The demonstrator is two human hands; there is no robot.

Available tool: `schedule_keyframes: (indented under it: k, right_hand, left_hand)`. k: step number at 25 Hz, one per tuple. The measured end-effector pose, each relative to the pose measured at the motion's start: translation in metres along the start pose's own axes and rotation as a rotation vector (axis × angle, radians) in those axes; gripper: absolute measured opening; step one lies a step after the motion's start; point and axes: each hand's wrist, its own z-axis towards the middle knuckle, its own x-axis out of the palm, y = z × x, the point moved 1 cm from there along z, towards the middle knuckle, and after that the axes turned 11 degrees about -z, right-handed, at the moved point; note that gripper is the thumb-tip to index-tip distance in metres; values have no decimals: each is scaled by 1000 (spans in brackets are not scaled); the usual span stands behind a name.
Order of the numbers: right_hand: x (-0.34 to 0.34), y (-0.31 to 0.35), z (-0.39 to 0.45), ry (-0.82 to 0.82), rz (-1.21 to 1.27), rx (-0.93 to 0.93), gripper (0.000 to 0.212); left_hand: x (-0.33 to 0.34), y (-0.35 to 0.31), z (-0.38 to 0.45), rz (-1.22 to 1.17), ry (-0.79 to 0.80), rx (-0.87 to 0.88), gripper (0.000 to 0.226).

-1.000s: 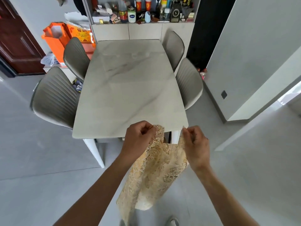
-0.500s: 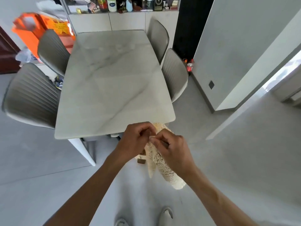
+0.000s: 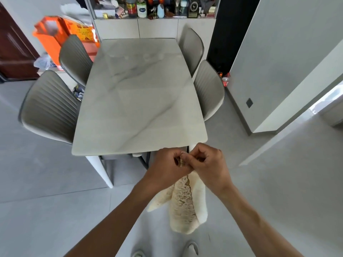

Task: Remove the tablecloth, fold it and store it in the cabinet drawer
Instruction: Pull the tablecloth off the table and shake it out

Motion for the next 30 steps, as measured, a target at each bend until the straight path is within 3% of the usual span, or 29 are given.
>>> schedule_keyframes:
  k: [4, 6, 8, 12, 17, 21, 24, 26, 30]
  right_hand:
    - [-2, -13, 2, 24, 288, 35, 21]
    - [-1, -17, 2, 124, 313, 16, 20]
    - [4, -16, 6, 289, 221, -38, 38]
    - [18, 7, 35, 546, 161, -108, 25]
    - [55, 40, 68, 770, 3, -119, 34]
    - [79, 61, 76, 644, 47, -207, 16]
    - [89, 74, 73, 561, 136, -190, 22]
    - [92, 85, 75, 491, 89, -251, 28]
    - [90, 103, 79, 396, -35, -311, 28]
  left_hand:
    - [-17, -5, 2, -11, 45, -11, 12]
    - [-30, -7, 2, 16, 68, 8, 15]
    - [-38, -8, 1, 52, 83, 13, 14]
    - [-65, -13, -6, -15, 36, 22, 13]
    - [-113, -25, -17, -97, -35, 60, 16]
    - [-140, -25, -29, -24, -149, 127, 15]
    - [-145, -20, -37, -38, -395, 163, 15]
    - [-140, -12, -44, -117, -553, 131, 36]
    - [-106, 5, -48, -250, -652, 79, 63]
